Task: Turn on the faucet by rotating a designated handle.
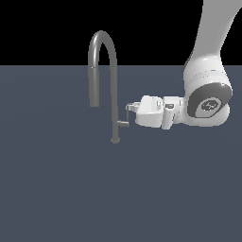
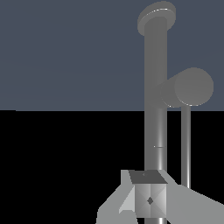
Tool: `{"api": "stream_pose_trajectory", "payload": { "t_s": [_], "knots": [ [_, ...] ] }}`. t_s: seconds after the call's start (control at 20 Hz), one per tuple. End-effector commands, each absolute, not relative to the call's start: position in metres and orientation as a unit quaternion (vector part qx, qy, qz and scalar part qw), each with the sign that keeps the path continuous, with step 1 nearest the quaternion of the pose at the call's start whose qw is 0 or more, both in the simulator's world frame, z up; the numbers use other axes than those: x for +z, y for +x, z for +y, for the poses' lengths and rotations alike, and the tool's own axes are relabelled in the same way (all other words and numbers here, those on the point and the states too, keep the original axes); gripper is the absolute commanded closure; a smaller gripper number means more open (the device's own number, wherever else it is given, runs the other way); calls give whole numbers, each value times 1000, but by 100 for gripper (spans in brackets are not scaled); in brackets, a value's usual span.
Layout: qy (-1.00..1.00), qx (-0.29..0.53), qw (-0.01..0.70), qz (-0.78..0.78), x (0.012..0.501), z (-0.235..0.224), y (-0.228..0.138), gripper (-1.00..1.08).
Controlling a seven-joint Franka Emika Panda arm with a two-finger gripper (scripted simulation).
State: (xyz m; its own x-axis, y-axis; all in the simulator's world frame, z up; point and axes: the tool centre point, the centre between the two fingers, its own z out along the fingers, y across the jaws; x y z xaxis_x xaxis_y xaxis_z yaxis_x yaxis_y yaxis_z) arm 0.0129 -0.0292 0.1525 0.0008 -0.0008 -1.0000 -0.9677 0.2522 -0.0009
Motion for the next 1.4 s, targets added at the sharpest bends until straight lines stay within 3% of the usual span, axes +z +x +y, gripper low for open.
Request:
{"api": "stream_pose_trajectory", "payload": {
  "t_s": [0.0,0.7,0.8,1.2,1.35],
  "knots": [
    [-433,432,560,559,155,-27,6,108],
    [-433,432,560,560,154,-18,-32,108],
    [-435,426,563,558,158,-20,-23,108],
    [-433,431,560,559,136,-10,-58,108],
    [-438,423,566,556,141,-13,-49,108]
  ]
}}
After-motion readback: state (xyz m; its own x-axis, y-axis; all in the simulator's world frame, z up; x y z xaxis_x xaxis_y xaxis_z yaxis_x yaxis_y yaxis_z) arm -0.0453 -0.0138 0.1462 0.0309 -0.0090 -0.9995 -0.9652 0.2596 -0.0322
